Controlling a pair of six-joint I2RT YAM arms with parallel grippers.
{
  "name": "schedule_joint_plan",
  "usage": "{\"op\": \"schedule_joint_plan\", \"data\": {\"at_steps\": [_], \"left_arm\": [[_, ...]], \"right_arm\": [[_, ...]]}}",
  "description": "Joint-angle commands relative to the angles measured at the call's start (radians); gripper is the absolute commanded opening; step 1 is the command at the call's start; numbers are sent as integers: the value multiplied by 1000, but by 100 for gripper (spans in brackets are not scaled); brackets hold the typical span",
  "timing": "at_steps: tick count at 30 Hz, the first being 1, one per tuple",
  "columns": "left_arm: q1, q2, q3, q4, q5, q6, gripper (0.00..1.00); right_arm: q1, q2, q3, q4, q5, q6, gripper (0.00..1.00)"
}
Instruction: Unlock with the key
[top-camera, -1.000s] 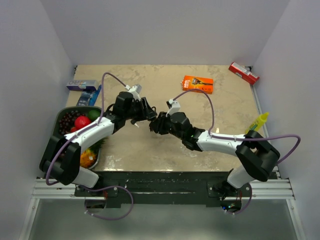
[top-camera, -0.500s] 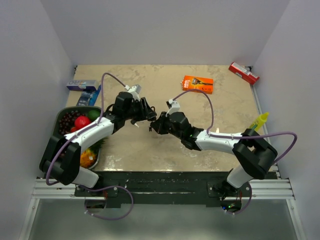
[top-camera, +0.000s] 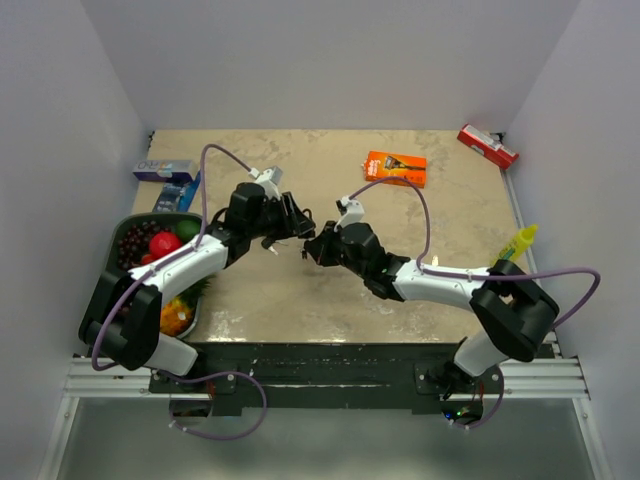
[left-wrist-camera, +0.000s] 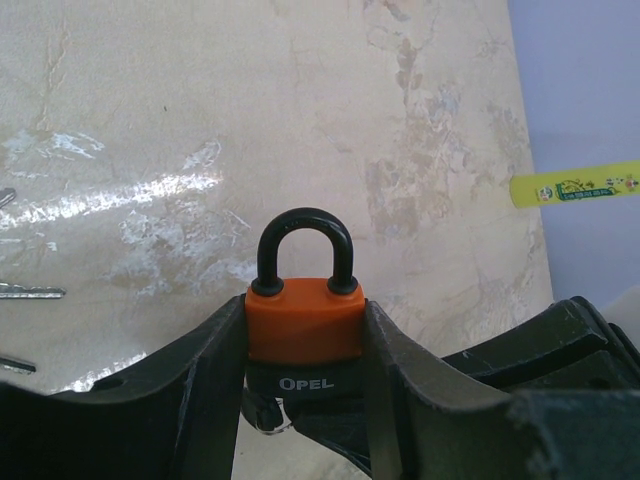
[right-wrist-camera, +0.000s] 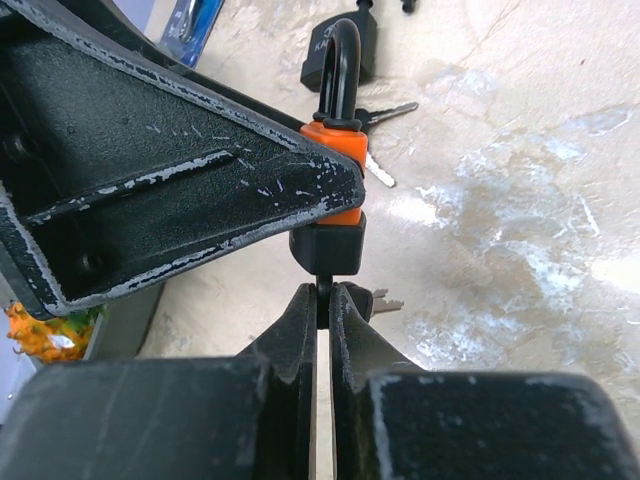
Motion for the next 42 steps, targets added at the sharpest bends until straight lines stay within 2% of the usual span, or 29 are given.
{"op": "schedule_joint_plan", "data": {"at_steps": [1,8,14,27,42], "left_arm": [[-21,-13,-2,40,32,-13,0],[-62,10,-2,43,45,-12,0],[-78,9,-2,55,58,-10,0],[-78,-48,1,201,213,51,0],[-78,-85,4,288,341,99,0]], "right_arm": [[5,-84,40,90,74,-74,0],[-23,-109,76,81,106,-116,0],[-76,-133,68,108,62,-121,0],[-201,-280,-4,164,-193,-104,0],[-297,-349,-9,194,-345,-30,0]]}}
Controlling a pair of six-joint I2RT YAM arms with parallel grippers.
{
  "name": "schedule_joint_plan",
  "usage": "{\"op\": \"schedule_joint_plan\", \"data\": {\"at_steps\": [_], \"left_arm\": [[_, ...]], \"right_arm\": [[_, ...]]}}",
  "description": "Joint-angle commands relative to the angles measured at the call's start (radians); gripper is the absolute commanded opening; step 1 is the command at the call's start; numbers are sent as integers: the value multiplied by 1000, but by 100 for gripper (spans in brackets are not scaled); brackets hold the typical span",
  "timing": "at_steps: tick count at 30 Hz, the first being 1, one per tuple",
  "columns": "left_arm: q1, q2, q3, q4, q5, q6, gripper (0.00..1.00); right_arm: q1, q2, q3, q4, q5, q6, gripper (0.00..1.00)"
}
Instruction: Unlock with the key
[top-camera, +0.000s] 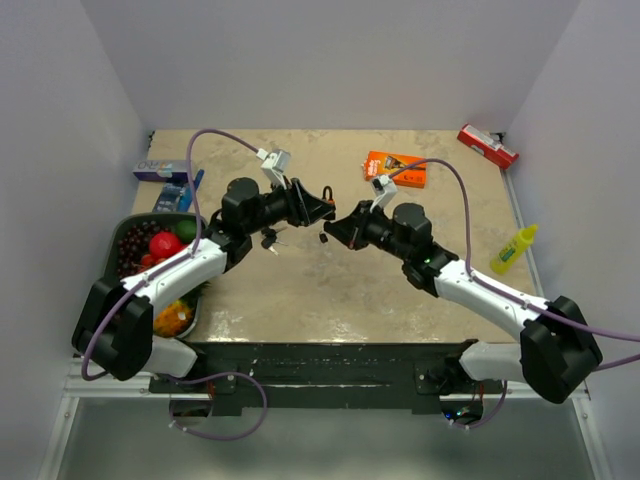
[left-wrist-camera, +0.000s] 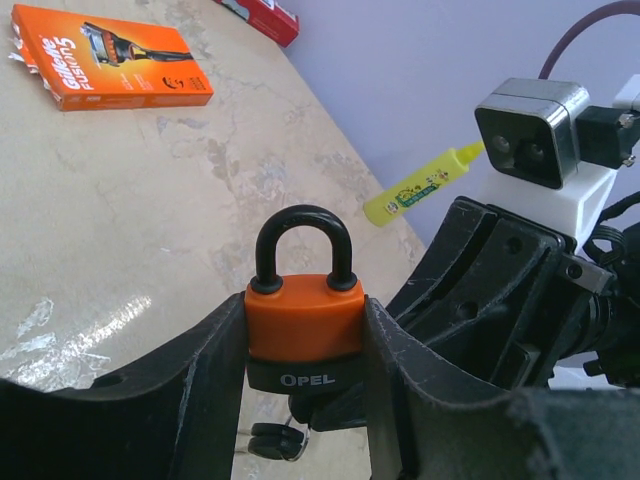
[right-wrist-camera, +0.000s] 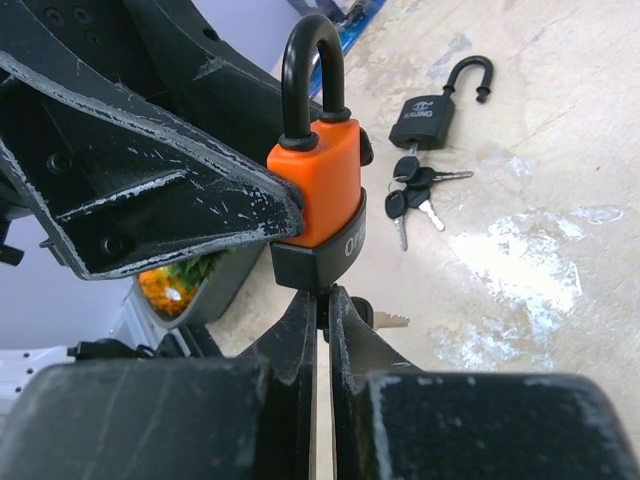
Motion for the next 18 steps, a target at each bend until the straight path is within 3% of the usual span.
{"op": "schedule_joint_plan", "data": {"at_steps": [1,13,18], "left_arm": [[-24,-32,-1,-49,166,77,0],[-24,-33,-1,-45,221,91,0],[-27,-33,1,-49,218,94,0]], "right_arm": [[-73,-61,31,264,19,58,0],[-161,-48,0,363,-93,132,0],[-161,-60,15,307,-71,85,0]]}}
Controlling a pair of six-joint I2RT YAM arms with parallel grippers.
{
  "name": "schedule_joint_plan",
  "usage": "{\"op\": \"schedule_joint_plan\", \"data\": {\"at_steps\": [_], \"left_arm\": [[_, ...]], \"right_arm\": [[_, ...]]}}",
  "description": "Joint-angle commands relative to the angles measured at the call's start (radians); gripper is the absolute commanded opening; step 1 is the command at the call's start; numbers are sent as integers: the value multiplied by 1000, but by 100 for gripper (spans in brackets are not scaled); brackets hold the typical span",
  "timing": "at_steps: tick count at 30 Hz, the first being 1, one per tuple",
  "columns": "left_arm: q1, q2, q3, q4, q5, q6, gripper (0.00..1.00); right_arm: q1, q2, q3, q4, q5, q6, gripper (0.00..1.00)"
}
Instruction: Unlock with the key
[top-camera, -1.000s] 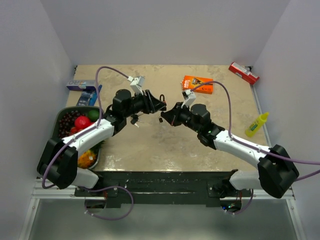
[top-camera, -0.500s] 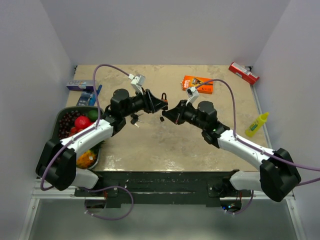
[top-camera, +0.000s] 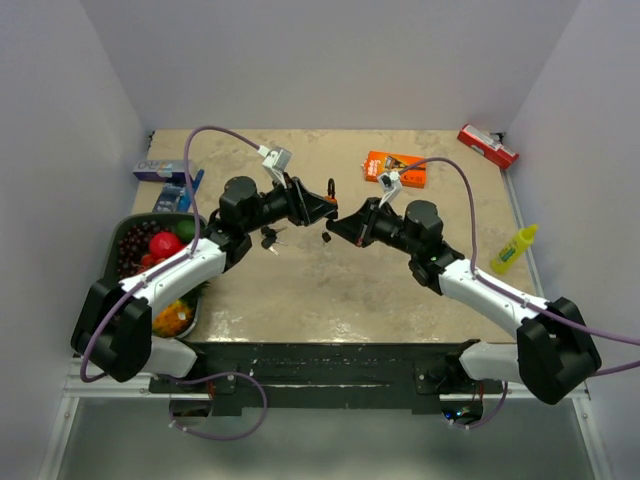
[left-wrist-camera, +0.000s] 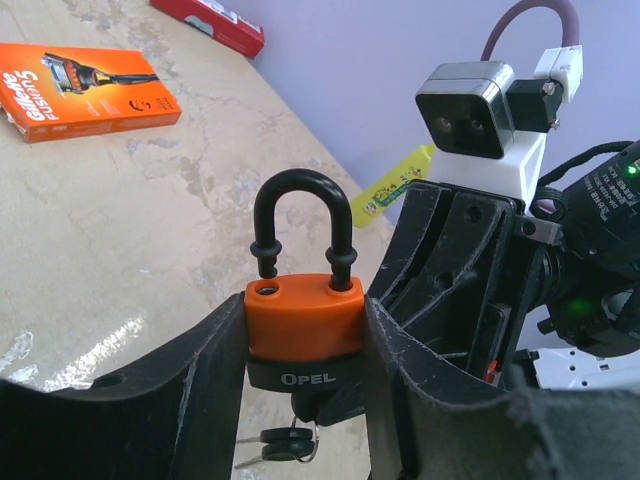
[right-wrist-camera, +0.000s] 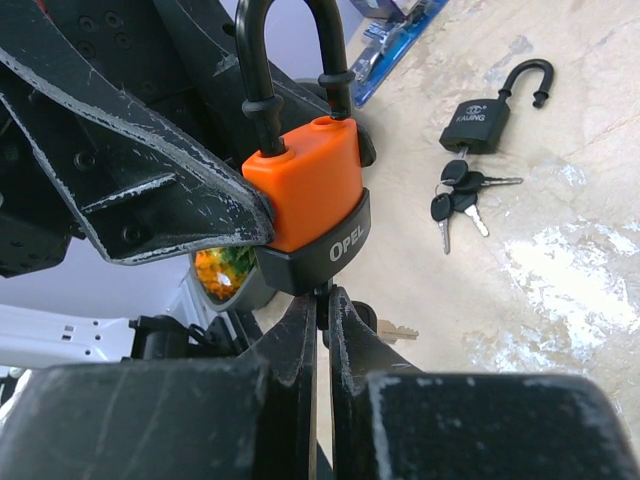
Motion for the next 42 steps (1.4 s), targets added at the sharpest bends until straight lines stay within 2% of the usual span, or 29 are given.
{"op": "schedule_joint_plan", "data": {"at_steps": [1,5,8,10,11,14,18,20,27,29,33,38,42], "left_arm": [[-25,-22,-9,-92,146,70,0],[-25,-19,4,-141,94,93,0],[-22,-11,13,-184,45,107,0],[-15,-4,13,-196,22,105,0],[-11,1,17,-209,7,105,0],[-1,18,47,-304,-82,130,0],[31,9,42,-302,-86,125,0],[36,6,45,-292,-64,139,0],[38,10,45,-324,273,235,0],[38,0,36,-357,316,283,0],[38,-36,-27,-246,532,239,0],[38,-42,-33,-194,617,211,0],[38,-51,-39,-180,643,203,0]], "right_arm": [[-64,-63,51,160,153,-21,0],[-64,-77,58,87,150,-66,0],[-62,-81,29,60,126,-77,13],[-62,-78,-7,66,100,-80,27],[-62,-77,-21,69,69,-81,40],[-64,-74,-72,53,41,-101,56],[-64,-123,-138,57,21,-110,69],[-62,-155,-126,35,14,-127,73],[-61,-163,54,-192,-68,-288,79],[-55,-163,83,-210,-95,-308,80],[-29,-143,120,-238,-135,-350,80],[39,-111,156,-230,-218,-361,80],[84,-80,176,-250,-224,-385,80]]}}
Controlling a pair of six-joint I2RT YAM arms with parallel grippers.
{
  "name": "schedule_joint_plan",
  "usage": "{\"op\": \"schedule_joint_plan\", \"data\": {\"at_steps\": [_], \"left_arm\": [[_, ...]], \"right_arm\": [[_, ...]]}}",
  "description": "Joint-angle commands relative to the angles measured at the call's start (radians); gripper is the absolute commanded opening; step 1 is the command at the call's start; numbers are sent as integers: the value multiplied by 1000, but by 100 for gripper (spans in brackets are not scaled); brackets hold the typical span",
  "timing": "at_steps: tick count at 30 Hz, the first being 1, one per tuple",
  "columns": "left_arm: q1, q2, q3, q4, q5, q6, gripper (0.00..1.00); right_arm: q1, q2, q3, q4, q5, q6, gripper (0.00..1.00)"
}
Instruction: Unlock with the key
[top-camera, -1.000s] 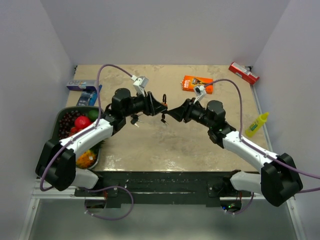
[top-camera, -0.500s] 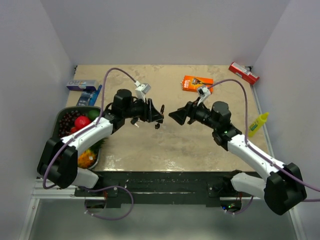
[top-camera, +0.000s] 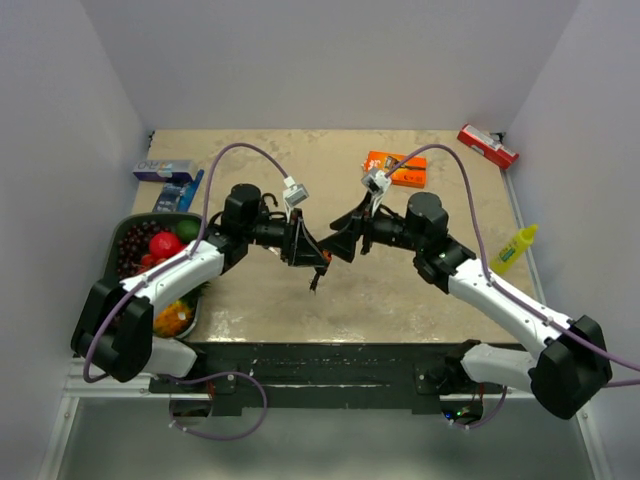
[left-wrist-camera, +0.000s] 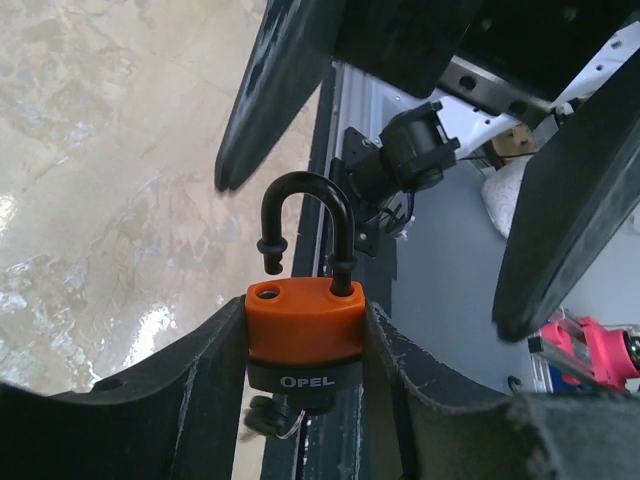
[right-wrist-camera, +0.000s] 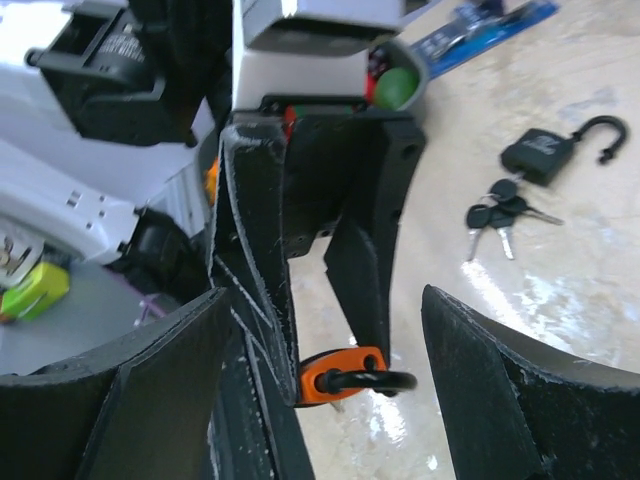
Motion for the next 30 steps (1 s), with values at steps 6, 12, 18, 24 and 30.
{"op": "schedule_joint_plan", "data": {"at_steps": [6,12,18,24,30], "left_arm": [[0,-48,2,110,107,-26,0],[3,-53,3,104,78,-26,0],[17,-52,2,104,50,-30,0],[24,-56,-2,103,25,-30,0],[35,-67,-3,86,-22,-17,0]], "right_arm": [[36,60,57,-10,-107,-40,79],[36,46,48,-23,-91,-44,72],[36,23,23,-34,-53,-46,63],[36,18,11,-36,-30,-43,55],[35,20,31,-88,45,-55,38]]}}
